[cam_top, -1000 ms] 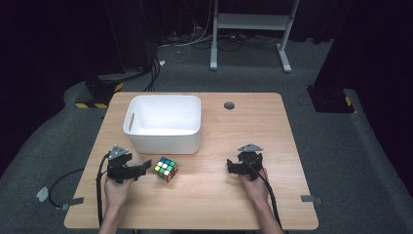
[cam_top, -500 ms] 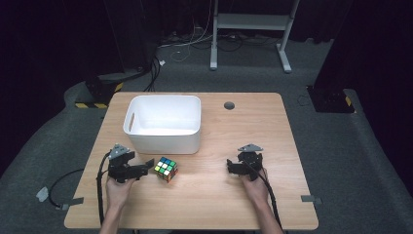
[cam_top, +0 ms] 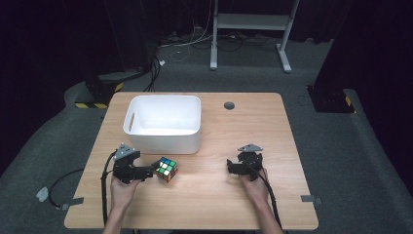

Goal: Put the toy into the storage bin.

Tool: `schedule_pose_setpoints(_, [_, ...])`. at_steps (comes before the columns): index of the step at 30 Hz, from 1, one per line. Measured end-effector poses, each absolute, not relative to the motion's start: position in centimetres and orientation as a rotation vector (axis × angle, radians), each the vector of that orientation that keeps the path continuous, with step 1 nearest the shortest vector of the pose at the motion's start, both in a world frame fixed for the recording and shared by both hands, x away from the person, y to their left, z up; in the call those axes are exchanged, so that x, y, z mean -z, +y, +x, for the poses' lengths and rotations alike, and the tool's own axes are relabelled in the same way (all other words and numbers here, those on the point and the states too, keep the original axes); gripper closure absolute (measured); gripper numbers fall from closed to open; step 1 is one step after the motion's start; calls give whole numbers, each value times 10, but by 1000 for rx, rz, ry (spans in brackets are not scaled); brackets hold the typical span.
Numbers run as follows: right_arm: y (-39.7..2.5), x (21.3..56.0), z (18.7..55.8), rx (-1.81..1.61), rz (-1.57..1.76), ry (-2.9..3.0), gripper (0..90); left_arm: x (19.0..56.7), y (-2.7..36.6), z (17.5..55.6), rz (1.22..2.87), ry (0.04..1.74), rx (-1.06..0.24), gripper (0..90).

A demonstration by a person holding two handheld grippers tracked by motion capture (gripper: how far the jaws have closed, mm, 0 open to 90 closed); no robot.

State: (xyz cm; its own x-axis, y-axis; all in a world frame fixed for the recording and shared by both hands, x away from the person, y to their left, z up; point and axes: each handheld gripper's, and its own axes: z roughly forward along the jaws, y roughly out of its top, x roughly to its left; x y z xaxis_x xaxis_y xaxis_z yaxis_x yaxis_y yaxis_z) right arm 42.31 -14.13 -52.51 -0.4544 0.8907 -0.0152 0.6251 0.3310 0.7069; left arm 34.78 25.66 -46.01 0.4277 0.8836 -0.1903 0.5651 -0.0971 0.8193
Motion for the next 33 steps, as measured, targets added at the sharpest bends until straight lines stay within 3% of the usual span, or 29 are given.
schedule_pose_setpoints(33, [-141, 525, 422, -898, 1342, 2201, 138, 484, 214, 357, 1913, 1233, -433, 62])
